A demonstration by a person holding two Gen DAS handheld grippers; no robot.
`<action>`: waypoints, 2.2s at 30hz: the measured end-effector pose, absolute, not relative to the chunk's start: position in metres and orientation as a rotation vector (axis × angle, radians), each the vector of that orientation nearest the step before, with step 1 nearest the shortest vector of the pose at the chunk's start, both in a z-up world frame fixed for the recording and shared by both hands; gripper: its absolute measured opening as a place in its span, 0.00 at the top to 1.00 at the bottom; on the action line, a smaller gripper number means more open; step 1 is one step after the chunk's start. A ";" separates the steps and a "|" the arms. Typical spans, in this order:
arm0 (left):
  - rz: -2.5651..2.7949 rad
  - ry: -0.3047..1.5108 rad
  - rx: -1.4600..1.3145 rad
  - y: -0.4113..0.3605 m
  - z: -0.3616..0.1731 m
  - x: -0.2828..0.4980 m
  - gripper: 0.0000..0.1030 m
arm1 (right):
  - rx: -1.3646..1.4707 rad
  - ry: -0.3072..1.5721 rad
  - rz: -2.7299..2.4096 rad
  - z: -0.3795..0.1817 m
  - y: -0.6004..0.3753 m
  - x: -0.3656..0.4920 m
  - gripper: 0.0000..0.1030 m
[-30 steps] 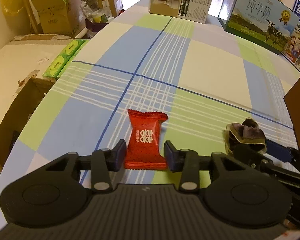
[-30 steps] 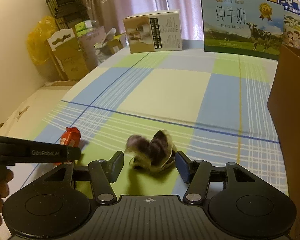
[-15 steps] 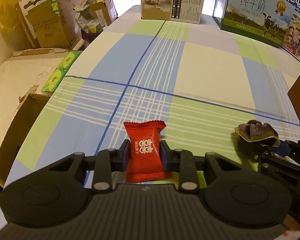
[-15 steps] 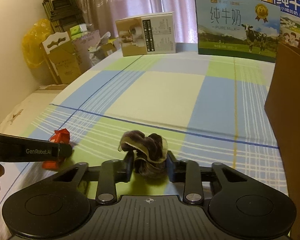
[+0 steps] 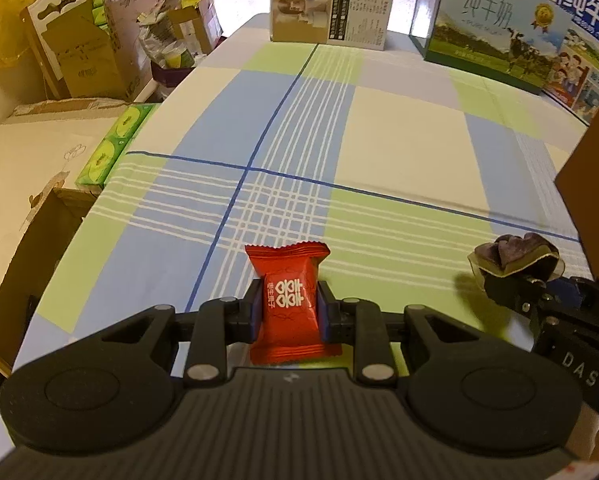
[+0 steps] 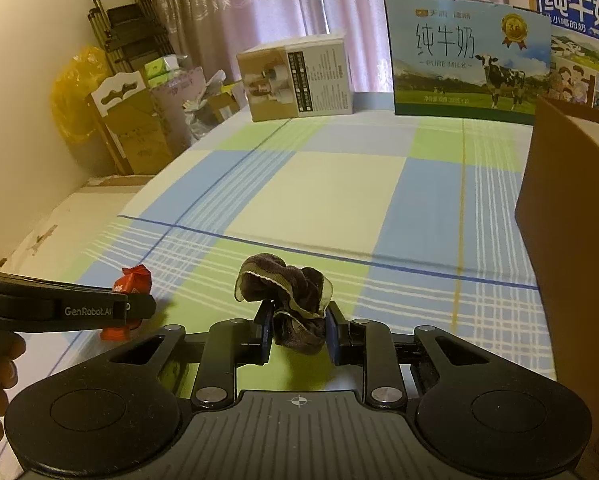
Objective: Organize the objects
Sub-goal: 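Carry the red candy and scrunchie over the cardboard box with both tools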
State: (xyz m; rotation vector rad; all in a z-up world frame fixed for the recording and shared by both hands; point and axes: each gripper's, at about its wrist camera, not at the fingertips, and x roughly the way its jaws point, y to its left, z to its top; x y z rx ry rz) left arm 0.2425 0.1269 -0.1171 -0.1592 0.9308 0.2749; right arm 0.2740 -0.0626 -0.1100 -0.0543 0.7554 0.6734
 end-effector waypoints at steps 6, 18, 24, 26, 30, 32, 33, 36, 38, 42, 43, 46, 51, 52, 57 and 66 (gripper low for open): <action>0.259 0.915 -0.152 0.123 -0.105 0.232 0.78 | -0.059 0.751 0.674 -0.099 -0.069 0.262 0.78; 0.173 0.869 -0.131 0.096 -0.078 0.212 0.78 | -0.003 0.740 0.638 -0.072 -0.103 0.235 0.78; 0.133 0.855 -0.130 0.078 -0.068 0.196 0.78 | 0.022 0.716 0.613 -0.055 -0.124 0.218 0.78; 0.113 0.845 -0.125 0.070 -0.063 0.189 0.78 | 0.032 0.707 0.605 -0.048 -0.131 0.211 0.78; 0.065 0.822 -0.124 0.053 -0.047 0.173 0.78 | 0.061 0.678 0.588 -0.029 -0.150 0.195 0.78; 0.042 0.805 -0.107 0.042 -0.038 0.166 0.78 | 0.083 0.670 0.575 -0.020 -0.161 0.187 0.78; 0.028 0.800 -0.106 0.036 -0.034 0.163 0.78 | 0.097 0.667 0.565 -0.016 -0.168 0.182 0.78; -0.018 0.787 -0.117 0.018 -0.021 0.153 0.78 | 0.135 0.660 0.541 -0.005 -0.187 0.171 0.78; -0.055 0.772 -0.114 0.004 -0.011 0.147 0.78 | 0.152 0.654 0.520 0.003 -0.202 0.165 0.78; -0.123 0.741 -0.096 -0.027 0.007 0.142 0.78 | 0.174 0.638 0.461 0.019 -0.238 0.156 0.78; -0.143 0.734 -0.098 -0.036 0.012 0.141 0.78 | 0.177 0.634 0.446 0.022 -0.247 0.153 0.78; -0.198 0.724 -0.085 -0.061 0.019 0.143 0.78 | 0.190 0.621 0.397 0.032 -0.275 0.153 0.78; -0.275 0.723 -0.057 -0.104 0.025 0.152 0.78 | 0.184 0.604 0.323 0.045 -0.322 0.159 0.78; -0.290 0.725 -0.051 -0.113 0.026 0.154 0.78 | 0.183 0.607 0.311 0.046 -0.329 0.162 0.78; -0.351 0.749 -0.028 -0.149 0.023 0.169 0.78 | 0.154 0.657 0.264 0.045 -0.361 0.179 0.78; -0.402 0.833 0.041 -0.196 0.003 0.206 0.78 | 0.101 0.812 0.237 0.018 -0.385 0.217 0.78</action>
